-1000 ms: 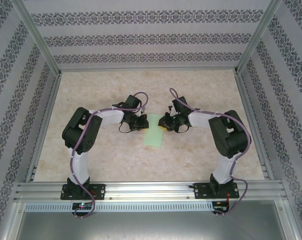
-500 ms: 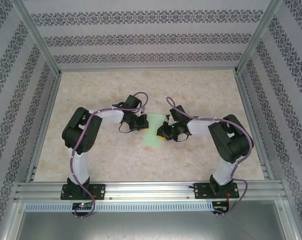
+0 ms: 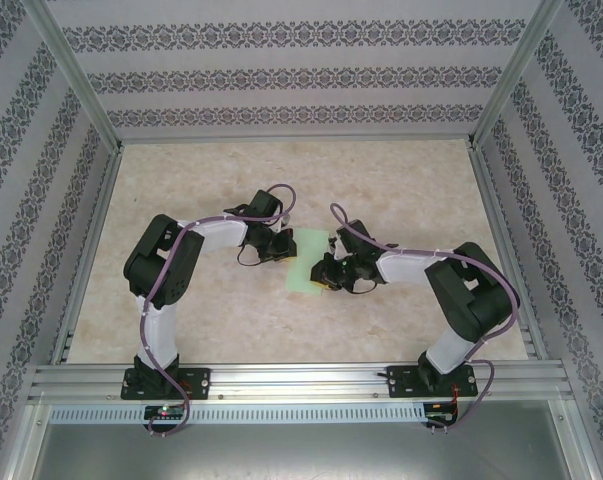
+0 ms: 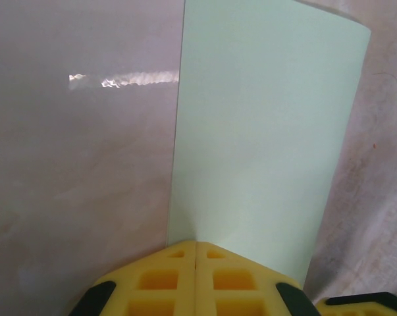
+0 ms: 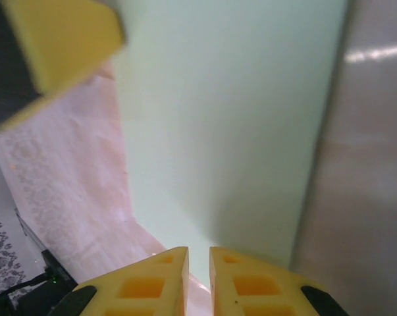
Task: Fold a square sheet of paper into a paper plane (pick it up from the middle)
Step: Fold the square sheet of paper in half at the center of the table.
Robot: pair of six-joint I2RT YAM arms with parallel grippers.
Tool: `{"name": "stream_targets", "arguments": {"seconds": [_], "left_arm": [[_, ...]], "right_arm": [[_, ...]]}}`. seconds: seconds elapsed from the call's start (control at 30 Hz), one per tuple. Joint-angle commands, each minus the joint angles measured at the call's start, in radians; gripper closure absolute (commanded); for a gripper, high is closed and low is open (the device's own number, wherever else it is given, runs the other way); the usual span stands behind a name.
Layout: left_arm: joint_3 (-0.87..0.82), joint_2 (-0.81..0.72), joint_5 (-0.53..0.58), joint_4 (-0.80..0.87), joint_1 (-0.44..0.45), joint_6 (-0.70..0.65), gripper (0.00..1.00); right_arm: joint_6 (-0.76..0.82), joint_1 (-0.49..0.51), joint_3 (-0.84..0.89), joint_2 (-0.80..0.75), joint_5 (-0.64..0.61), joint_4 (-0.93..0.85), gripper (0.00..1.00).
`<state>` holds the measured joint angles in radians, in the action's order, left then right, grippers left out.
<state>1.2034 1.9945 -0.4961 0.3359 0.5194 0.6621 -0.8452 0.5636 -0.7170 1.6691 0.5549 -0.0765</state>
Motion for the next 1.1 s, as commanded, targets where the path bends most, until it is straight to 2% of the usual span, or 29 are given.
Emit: {"name": "stream_targets", "arguments": {"seconds": [0.0,0.1,0.3,0.67,0.77,0.93,1.07], "left_arm": [[-0.03,0.014,0.066,0.101,0.007,-0.01,1.0],[-0.028,0.015,0.064,0.101,0.006,-0.009,1.0],[-0.025,0.015,0.065,0.101,0.007,-0.009,1.0],[-0.025,0.012,0.065,0.104,0.006,-0.006,1.0],[-0.024,0.006,0.05,0.094,0.006,-0.015,1.0],[-0.029,-0.037,0.011,0.064,0.007,-0.009,1.0],[-0.015,-0.094,-0.009,0.054,0.006,0.0,0.94]], "right_arm": [[-0.017,0.013,0.026,0.027,-0.015,0.029,0.84],[-0.013,0.013,0.024,0.033,-0.016,0.017,0.84],[-0.019,0.029,0.021,-0.056,-0.016,0.001,0.83],[-0.031,0.057,0.059,0.009,-0.046,0.021,0.84],[-0.027,0.055,0.047,-0.026,-0.055,0.008,0.83],[0.009,0.014,0.0,-0.126,-0.111,-0.064,0.77],[0.033,-0.062,-0.035,-0.137,-0.147,-0.099,0.75]]}}
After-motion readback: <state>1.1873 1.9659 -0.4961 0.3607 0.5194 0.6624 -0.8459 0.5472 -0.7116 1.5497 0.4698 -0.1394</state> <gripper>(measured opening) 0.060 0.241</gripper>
